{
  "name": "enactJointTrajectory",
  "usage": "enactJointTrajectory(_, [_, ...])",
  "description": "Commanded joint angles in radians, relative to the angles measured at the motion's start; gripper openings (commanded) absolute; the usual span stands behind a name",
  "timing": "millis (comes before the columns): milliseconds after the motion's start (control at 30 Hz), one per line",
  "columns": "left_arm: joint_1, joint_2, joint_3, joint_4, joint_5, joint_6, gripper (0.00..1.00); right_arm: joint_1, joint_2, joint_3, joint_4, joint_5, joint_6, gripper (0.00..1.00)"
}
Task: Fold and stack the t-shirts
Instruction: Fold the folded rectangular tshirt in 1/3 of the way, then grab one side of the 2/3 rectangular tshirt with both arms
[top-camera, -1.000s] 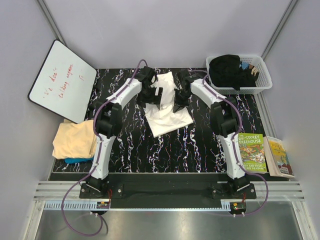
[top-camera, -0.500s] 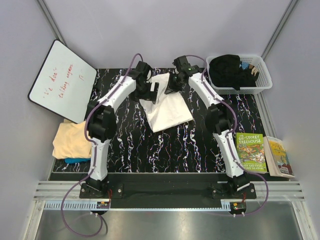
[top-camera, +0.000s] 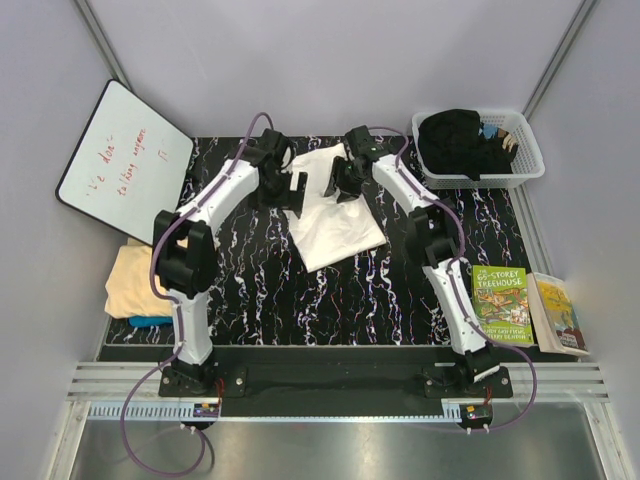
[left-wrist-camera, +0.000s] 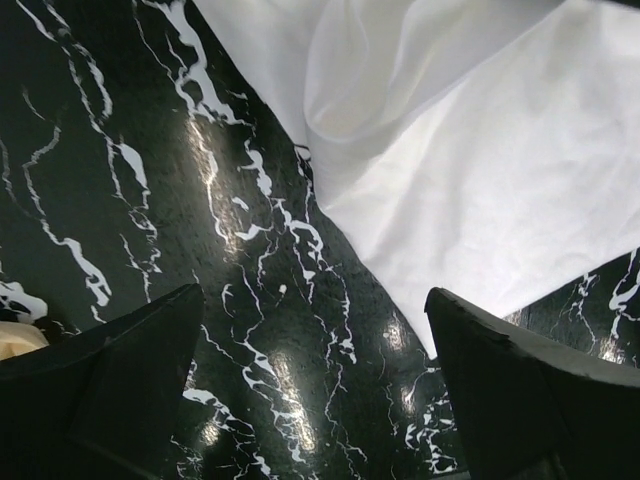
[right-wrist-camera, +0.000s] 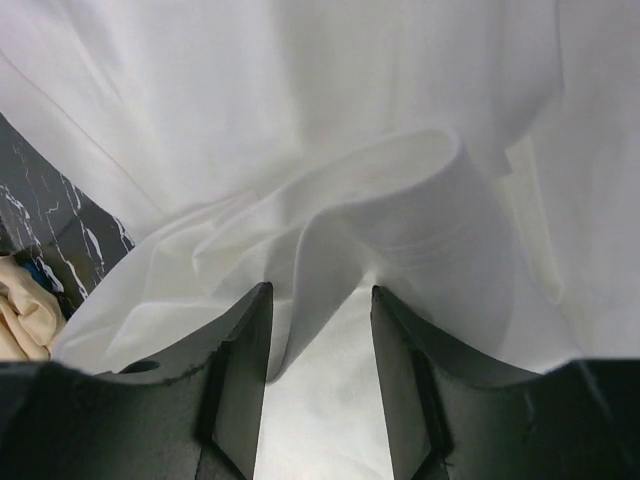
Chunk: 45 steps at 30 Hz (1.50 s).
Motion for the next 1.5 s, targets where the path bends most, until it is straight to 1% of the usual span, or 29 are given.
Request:
enactJointTrajectory(0, [-0.001, -0.02, -0.054, 0.072, 0.087, -0.029, 0.99, -0.012, -0.194, -0.048, 0.029, 0.072, -0.025, 0.52])
enactJointTrajectory(67, [0.001, -0.032, -0.1, 0.113, 0.123, -0.045, 0.99, -0.02, -0.243, -0.097, 0.031, 0.093, -0.042, 0.52])
enactJointTrajectory(100, [0.005, -0.035, -0.117, 0.133, 0.167, -0.052, 0.99, -0.03, -0.292, -0.14, 0.029, 0.108, -0.05, 0.52])
enactJointTrajectory(167, [0.006, -0.014, -0.137, 0.179, 0.169, -0.059, 0.99, -0.043, -0.344, -0.195, 0.032, 0.119, -0.07, 0.52])
enactJointTrajectory(200, [0.009, 0.004, -0.131, 0.184, 0.147, -0.061, 0.99, -0.05, -0.391, -0.256, 0.031, 0.122, -0.076, 0.52])
enactJointTrajectory(333, [0.019, 0.155, -0.004, 0.167, 0.065, -0.065, 0.99, -0.081, -0.484, -0.41, 0.042, 0.109, -0.107, 0.52])
enactJointTrajectory(467, [0.036, 0.242, 0.107, 0.135, -0.031, -0.098, 0.9, -0.083, -0.548, -0.542, 0.059, 0.092, -0.111, 0.52])
enactJointTrajectory(500, [0.044, 0.259, 0.135, 0.126, -0.078, -0.104, 0.87, -0.083, -0.567, -0.592, 0.063, 0.089, -0.107, 0.52])
enactJointTrajectory(533, [0.048, 0.3, 0.193, 0.115, -0.092, -0.11, 0.86, -0.083, -0.576, -0.615, 0.068, 0.086, -0.095, 0.52])
enactJointTrajectory(633, [0.064, 0.363, 0.292, 0.052, -0.117, -0.119, 0.86, -0.083, -0.596, -0.694, 0.08, 0.066, -0.068, 0.52])
enactJointTrajectory(700, [0.071, 0.351, 0.287, 0.058, -0.103, -0.119, 0.86, -0.084, -0.597, -0.732, 0.077, 0.055, -0.058, 0.52])
enactJointTrajectory(800, [0.07, 0.281, 0.227, 0.092, -0.04, -0.104, 0.89, -0.087, -0.594, -0.772, 0.069, 0.052, -0.056, 0.52])
enactJointTrajectory(833, [0.07, 0.231, 0.177, 0.103, -0.038, -0.107, 0.92, -0.086, -0.591, -0.78, 0.065, 0.059, -0.062, 0.52])
enactJointTrajectory(900, [0.07, 0.154, 0.126, 0.132, 0.038, -0.116, 0.95, -0.086, -0.594, -0.796, 0.051, 0.079, -0.074, 0.52])
enactJointTrajectory(967, [0.07, 0.102, 0.034, 0.164, 0.092, -0.136, 0.98, -0.086, -0.604, -0.803, 0.042, 0.113, -0.097, 0.52])
enactJointTrajectory(1000, [0.068, 0.05, 0.002, 0.178, 0.153, -0.145, 0.98, -0.087, -0.616, -0.807, 0.04, 0.122, -0.104, 0.52])
enactJointTrajectory(1033, [0.068, 0.026, -0.07, 0.21, 0.191, -0.163, 0.98, -0.092, -0.622, -0.81, 0.037, 0.131, -0.11, 0.52])
enactJointTrajectory(1100, [0.058, -0.024, -0.135, 0.233, 0.277, -0.183, 0.97, -0.098, -0.623, -0.809, 0.029, 0.136, -0.116, 0.52])
enactJointTrajectory(1200, [0.039, -0.061, -0.283, 0.284, 0.377, -0.245, 0.95, -0.103, -0.611, -0.81, 0.013, 0.142, -0.125, 0.52])
enactJointTrajectory(1300, [0.016, -0.072, -0.394, 0.366, 0.46, -0.315, 0.93, -0.104, -0.611, -0.835, 0.005, 0.161, -0.133, 0.52])
enactJointTrajectory(1467, [-0.017, -0.069, -0.505, 0.491, 0.526, -0.418, 0.92, -0.107, -0.617, -0.885, 0.006, 0.205, -0.168, 0.52])
